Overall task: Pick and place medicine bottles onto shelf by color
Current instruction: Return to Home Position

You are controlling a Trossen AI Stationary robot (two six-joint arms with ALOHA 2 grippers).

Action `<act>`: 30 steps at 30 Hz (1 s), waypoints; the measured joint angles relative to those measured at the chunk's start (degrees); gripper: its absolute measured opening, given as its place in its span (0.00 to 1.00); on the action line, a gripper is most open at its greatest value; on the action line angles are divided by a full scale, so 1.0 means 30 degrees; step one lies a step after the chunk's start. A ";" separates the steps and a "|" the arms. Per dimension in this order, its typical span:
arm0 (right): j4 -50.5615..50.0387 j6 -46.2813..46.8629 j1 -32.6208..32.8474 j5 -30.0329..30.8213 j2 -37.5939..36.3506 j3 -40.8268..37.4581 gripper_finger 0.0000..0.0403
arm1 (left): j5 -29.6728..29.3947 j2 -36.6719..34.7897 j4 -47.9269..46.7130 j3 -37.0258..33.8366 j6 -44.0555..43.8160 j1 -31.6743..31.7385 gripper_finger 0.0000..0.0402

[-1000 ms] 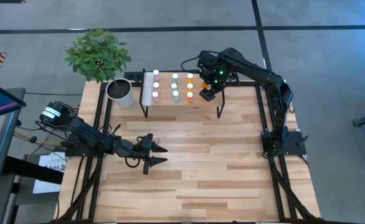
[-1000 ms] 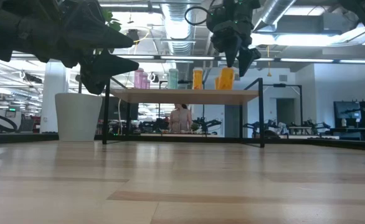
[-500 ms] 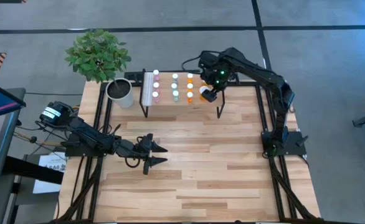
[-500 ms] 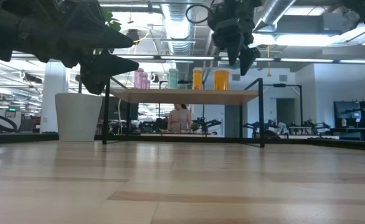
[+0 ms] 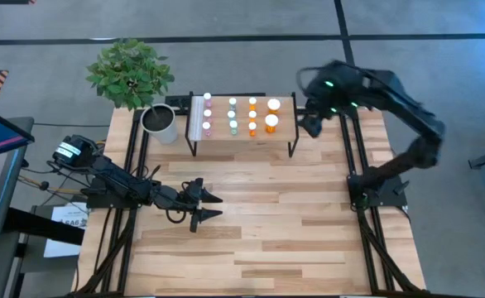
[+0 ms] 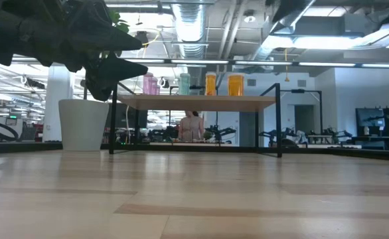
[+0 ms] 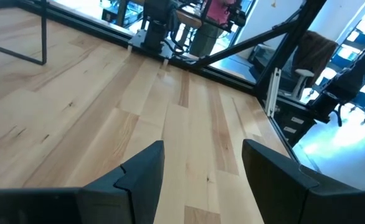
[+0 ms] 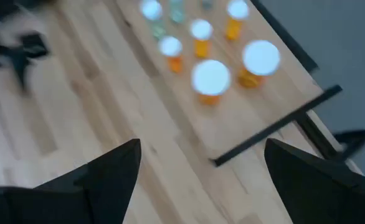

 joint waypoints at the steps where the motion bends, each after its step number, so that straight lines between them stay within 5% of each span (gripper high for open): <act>1: 0.0585 0.0373 0.0442 0.0002 -0.0840 -0.0633 0.90 | 0.0000 0.0000 0.0062 0.0000 -0.0077 -0.0015 0.51; 11: 0.9279 0.1597 0.6354 0.0596 -0.9597 -1.0928 0.90 | 0.1581 -0.0229 0.5037 0.0008 0.1157 -0.0014 0.51; 17: 1.7282 0.2377 0.9232 0.0636 -1.4026 -1.7897 0.90 | 0.2347 -0.2374 0.3825 0.0449 0.2636 0.0230 0.51; 23: 2.0825 0.2800 1.0523 0.0612 -1.5331 -2.2672 0.90 | 0.2557 -0.7455 0.1312 0.0495 0.5211 0.0503 0.51; 30: 2.4066 0.3584 1.1333 0.0570 -1.4143 -2.4219 0.90 | 0.0644 -1.3485 -0.4656 0.0503 0.6636 0.0503 0.51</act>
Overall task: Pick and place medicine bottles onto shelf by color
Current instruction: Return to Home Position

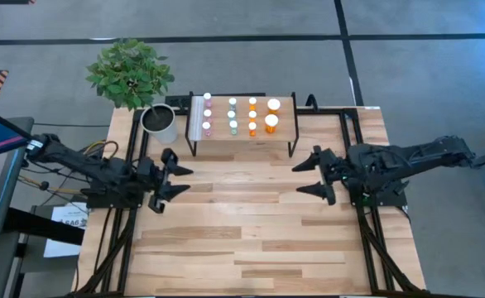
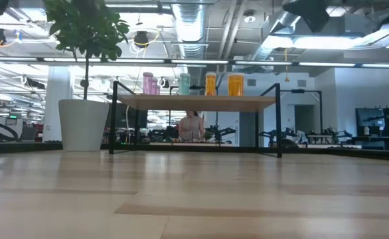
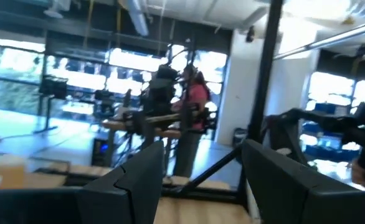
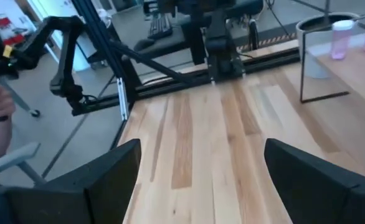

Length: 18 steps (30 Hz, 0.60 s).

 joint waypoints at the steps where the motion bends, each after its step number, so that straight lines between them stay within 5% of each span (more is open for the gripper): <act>1: 0.0428 -0.0093 0.0111 0.0000 0.0335 0.0000 0.90 | -0.0248 -0.0581 -0.0792 0.0004 0.0033 0.0000 0.51; 7: 0.1532 -0.0787 0.0699 -0.0015 0.2200 -0.0004 0.90 | -0.0979 -0.2723 -0.3821 0.0000 -0.0058 0.0000 0.51; 18: 0.1901 0.1276 -0.0571 0.0401 0.7086 -0.0029 0.89 | -0.3210 -0.2839 -0.5124 -0.0007 0.0069 0.0015 0.51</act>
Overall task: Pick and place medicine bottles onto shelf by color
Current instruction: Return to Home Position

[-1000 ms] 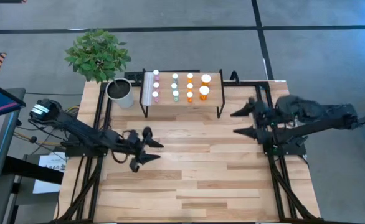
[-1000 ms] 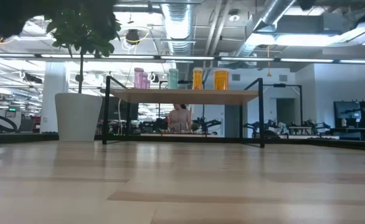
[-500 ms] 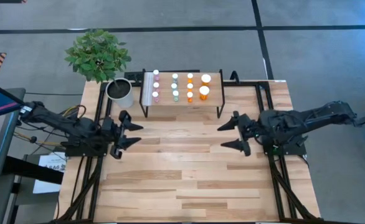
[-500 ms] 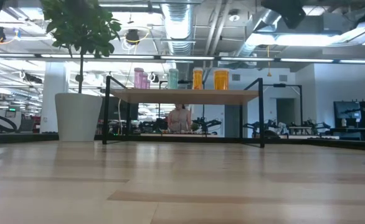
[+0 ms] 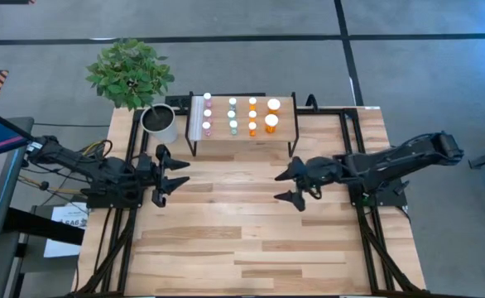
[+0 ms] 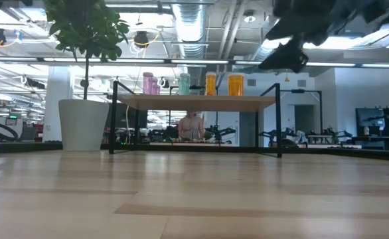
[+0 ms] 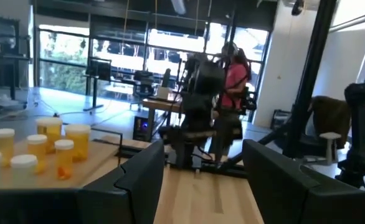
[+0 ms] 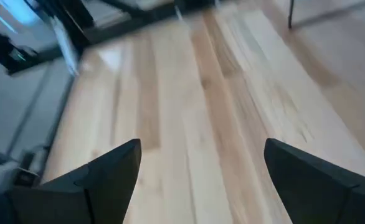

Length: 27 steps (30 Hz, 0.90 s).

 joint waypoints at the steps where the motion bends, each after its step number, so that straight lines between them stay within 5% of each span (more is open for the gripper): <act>1: -0.0016 -0.0048 -0.0181 -0.0234 0.0413 0.0051 0.89 | -0.0012 -0.0055 -0.0003 -0.0007 0.0061 -0.0007 0.51; 5: 0.1003 -0.1998 -0.0169 -0.1353 0.1236 0.0629 0.77 | -0.0028 -0.0686 -0.0584 -0.0007 0.1088 -0.0007 0.51; 10: 0.2888 -0.4997 0.0908 -0.1741 -0.0074 0.1137 0.51 | -0.1388 -0.2347 -0.2008 -0.0007 0.2638 -0.0007 0.51; 19: -0.0091 -0.6691 0.1118 -0.1251 -0.4340 0.0554 0.04 | -0.1857 -0.7100 -0.7524 -0.0058 0.2526 -0.0007 0.51; 27: 0.2697 -0.8044 0.2412 0.1466 -1.0118 -0.3615 0.03 | -0.2712 -1.0871 -0.7423 -0.2675 0.2080 0.0024 0.47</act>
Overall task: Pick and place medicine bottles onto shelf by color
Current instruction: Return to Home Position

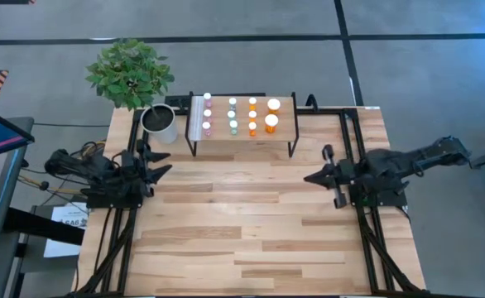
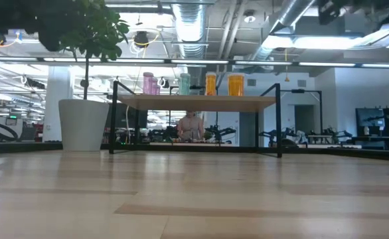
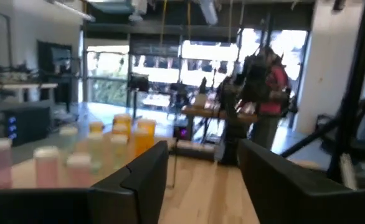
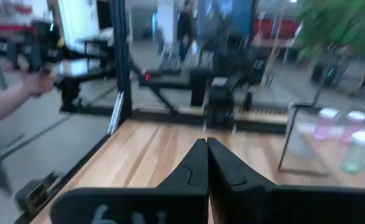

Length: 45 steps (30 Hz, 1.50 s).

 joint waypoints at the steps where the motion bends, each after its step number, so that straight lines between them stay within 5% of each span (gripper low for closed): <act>1: 0.0457 -0.0112 0.0010 0.0077 -0.0620 -0.0503 0.02 | -0.0111 0.0045 0.0129 -0.0305 0.0061 0.0012 0.45; 13: 0.4095 -0.0938 0.0073 0.0121 -0.6008 -0.5711 0.03 | 0.1732 0.0195 0.1847 -0.3739 -0.2226 0.0040 0.02; 22: 0.5056 -0.0727 0.0066 -0.0049 -0.8560 -0.8995 0.01 | 0.1542 0.0435 0.1114 -0.3737 -0.2073 0.0147 0.00; 31: 0.1627 -0.2804 0.0969 0.0228 -1.0868 -0.9098 0.01 | 0.1713 0.0420 0.1707 -0.3751 -0.1684 0.0551 0.00; 45: -0.0522 0.0541 0.1013 0.2273 -1.0545 -0.9120 0.08 | 0.6200 0.0428 0.1158 -0.3766 -0.0297 0.0566 0.00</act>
